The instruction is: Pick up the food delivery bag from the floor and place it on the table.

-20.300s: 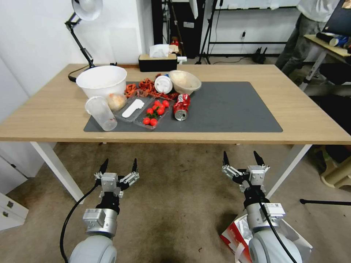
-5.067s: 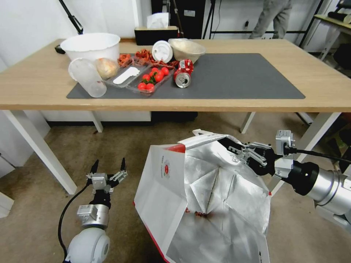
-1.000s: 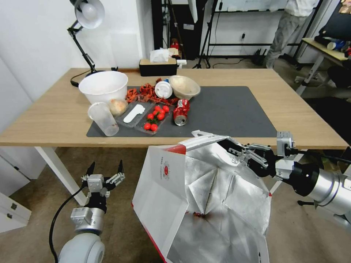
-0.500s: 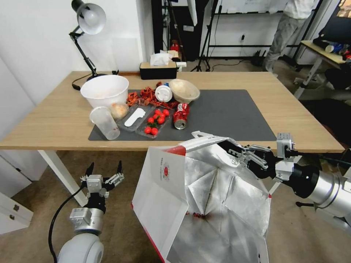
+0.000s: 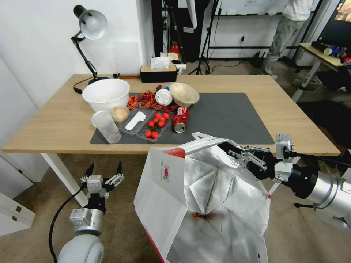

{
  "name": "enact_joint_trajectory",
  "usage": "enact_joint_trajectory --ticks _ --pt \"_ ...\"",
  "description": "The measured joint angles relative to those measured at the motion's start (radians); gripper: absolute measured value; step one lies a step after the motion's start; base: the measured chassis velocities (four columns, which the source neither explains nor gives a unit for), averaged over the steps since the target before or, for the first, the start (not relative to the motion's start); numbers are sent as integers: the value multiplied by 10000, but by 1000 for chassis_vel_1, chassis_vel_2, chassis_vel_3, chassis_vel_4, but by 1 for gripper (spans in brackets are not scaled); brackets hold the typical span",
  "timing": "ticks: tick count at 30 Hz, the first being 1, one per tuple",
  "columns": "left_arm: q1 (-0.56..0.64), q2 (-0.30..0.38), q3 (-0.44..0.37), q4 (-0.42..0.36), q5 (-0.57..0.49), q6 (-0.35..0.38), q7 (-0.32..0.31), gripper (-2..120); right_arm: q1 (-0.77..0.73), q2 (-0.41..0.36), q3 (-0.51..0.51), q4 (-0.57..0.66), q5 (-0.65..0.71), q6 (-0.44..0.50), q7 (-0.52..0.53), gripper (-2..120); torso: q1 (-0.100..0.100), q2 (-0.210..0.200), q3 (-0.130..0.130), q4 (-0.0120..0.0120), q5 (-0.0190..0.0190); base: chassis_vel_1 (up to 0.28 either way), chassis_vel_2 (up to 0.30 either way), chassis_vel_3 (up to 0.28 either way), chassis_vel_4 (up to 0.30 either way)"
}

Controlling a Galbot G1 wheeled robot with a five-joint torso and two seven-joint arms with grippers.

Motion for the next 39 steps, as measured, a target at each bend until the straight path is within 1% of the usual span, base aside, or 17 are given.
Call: enact_joint_trajectory --ticks 8,9,10,13,18,20,21,23,27,30,32,39 --pt "-52 17 3 33 -3 0 0 100 18 -14 -16 -60 -56 25 -39 0 148 334 187 1 0 0 0 0 0" --pt "-64 18 14 43 -5 -1 0 100 19 -8 -18 -72 -85 34 -48 0 185 426 239 1 0 0 0 0 0" --pt "-64 18 14 43 -5 -1 0 100 19 -8 -18 -72 -85 34 -48 0 185 426 239 1 0 0 0 0 0" --pt "-76 15 47 46 -8 -5 1 100 34 5 -69 -90 -174 50 -60 0 283 652 367 0 0 0 0 0 0" --pt "-82 17 64 89 -11 -19 1 100 27 45 -99 -122 -244 68 -73 0 376 844 469 3 0 0 0 0 0" --pt "-98 33 66 132 -83 -186 107 100 17 60 -103 -126 -275 77 -80 0 432 975 545 1 0 0 0 0 0" --pt "-98 33 66 132 -83 -186 107 100 17 60 -103 -126 -275 77 -80 0 432 975 545 1 0 0 0 0 0" --pt "-98 49 59 156 -145 -379 360 100 16 59 -103 -117 -292 83 -85 0 496 1124 626 -1 0 0 0 0 0" --pt "-97 43 71 157 -212 -420 391 100 23 52 -104 -113 -334 93 -91 0 583 1314 735 2 0 0 0 0 0" --pt "-98 40 79 170 -242 -460 391 100 24 49 -105 -107 -353 97 -99 0 633 1425 795 -1 0 0 0 0 0" --pt "-105 42 80 197 -261 -530 392 100 23 39 -105 -107 -383 104 -108 0 693 1567 875 1 0 0 0 0 0" --pt "-108 56 76 198 -292 -550 406 100 24 34 -104 -108 -449 122 -124 0 759 1727 968 1 0 0 0 0 0"
